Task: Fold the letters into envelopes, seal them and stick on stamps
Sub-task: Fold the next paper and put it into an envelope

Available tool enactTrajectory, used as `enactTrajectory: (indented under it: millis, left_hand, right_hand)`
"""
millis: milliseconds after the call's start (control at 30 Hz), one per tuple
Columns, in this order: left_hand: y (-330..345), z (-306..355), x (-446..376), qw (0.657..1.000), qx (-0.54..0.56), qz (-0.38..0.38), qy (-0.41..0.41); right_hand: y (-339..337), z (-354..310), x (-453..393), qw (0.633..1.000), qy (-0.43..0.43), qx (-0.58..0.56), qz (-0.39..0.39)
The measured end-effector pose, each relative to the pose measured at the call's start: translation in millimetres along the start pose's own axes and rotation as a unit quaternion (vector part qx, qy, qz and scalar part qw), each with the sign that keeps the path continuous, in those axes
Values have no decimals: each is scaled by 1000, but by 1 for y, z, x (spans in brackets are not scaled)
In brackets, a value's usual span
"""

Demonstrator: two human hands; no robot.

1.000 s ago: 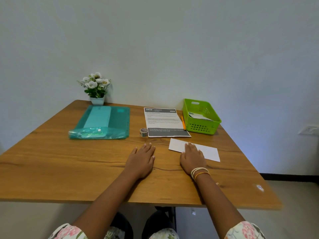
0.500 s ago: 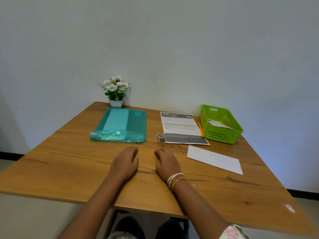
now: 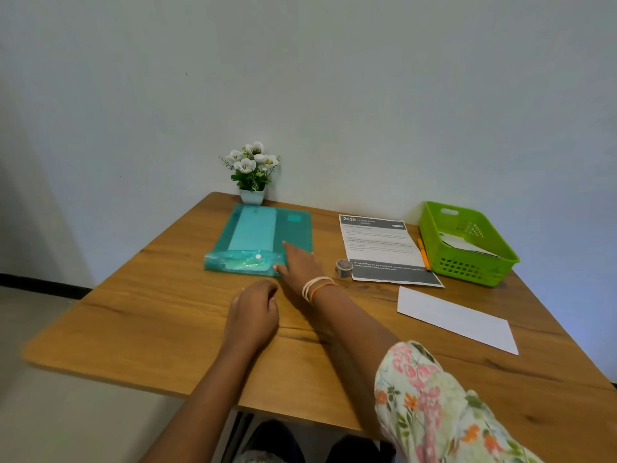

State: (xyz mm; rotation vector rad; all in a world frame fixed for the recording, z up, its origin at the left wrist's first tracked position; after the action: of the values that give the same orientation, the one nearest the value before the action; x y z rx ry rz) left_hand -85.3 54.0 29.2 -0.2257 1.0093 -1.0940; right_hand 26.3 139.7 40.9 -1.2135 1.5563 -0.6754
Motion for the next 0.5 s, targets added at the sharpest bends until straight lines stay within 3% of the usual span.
enactTrajectory:
  millis: [67,233,367,500]
  left_hand:
    - [0,2,0,1000,2,6,4]
    - [-1,0,-2,999,28,36,7]
    - [-18,6,-2,991,44,118,40]
    - [-30,4,1,983,30,180,23]
  right_hand:
    - [5,0,-7,999,18,11,-48]
    - [-8,2,-7,998,1,-30,-58]
    - [-27,7,12,998,-64,3,-23]
    - [-38,16,42,992,-106,65,12]
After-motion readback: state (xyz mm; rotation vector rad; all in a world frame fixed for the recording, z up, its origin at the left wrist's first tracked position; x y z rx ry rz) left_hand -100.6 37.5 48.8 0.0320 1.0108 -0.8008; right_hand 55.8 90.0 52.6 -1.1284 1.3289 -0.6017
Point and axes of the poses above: each hand's wrist, its own x-axis away from the middle knuckle, its own y-axis out of the palm, z = x × y, the point moved 7 cm from there along -x, towards the middle knuckle, and after that the axes turned 14 degrees about z, right-handed, at the moved point
